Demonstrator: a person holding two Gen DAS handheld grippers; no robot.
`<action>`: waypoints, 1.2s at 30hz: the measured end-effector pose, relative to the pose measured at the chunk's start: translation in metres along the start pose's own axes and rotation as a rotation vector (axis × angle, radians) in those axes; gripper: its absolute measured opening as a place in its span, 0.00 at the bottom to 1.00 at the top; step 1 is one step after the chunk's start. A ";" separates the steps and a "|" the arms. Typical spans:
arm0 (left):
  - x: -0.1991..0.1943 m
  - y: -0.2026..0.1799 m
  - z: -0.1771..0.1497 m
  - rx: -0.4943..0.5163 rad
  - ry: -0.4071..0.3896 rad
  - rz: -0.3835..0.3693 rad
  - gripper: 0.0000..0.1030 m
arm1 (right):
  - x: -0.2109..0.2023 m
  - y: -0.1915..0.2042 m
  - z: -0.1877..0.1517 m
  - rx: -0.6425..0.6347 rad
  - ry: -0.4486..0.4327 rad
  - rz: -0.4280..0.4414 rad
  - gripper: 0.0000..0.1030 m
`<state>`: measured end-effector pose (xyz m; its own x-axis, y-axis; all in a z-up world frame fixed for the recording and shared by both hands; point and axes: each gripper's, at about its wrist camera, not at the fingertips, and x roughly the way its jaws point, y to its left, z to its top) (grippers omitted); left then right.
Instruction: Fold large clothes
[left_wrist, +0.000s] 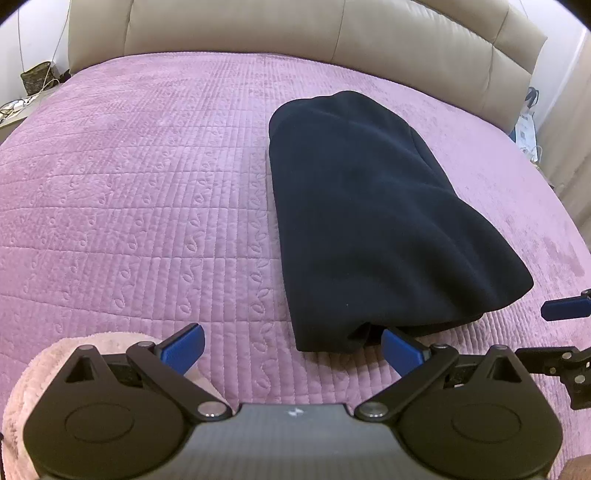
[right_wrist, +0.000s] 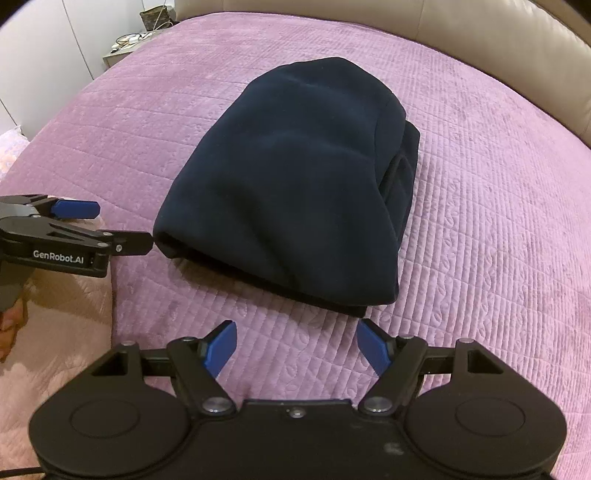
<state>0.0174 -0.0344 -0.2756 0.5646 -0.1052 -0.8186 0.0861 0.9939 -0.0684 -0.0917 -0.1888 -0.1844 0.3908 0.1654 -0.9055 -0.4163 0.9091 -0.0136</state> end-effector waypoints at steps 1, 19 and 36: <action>0.000 0.000 0.000 0.002 0.001 0.000 1.00 | 0.000 0.000 0.000 0.000 0.004 0.004 0.83; 0.002 0.001 0.000 0.004 0.009 0.000 1.00 | 0.001 0.002 -0.001 -0.009 0.002 0.016 0.83; 0.001 0.002 0.001 0.008 0.013 0.004 1.00 | 0.000 0.002 0.000 -0.011 0.003 0.024 0.83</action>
<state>0.0191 -0.0331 -0.2764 0.5543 -0.1012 -0.8261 0.0904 0.9940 -0.0611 -0.0929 -0.1868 -0.1851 0.3777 0.1860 -0.9070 -0.4349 0.9005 0.0036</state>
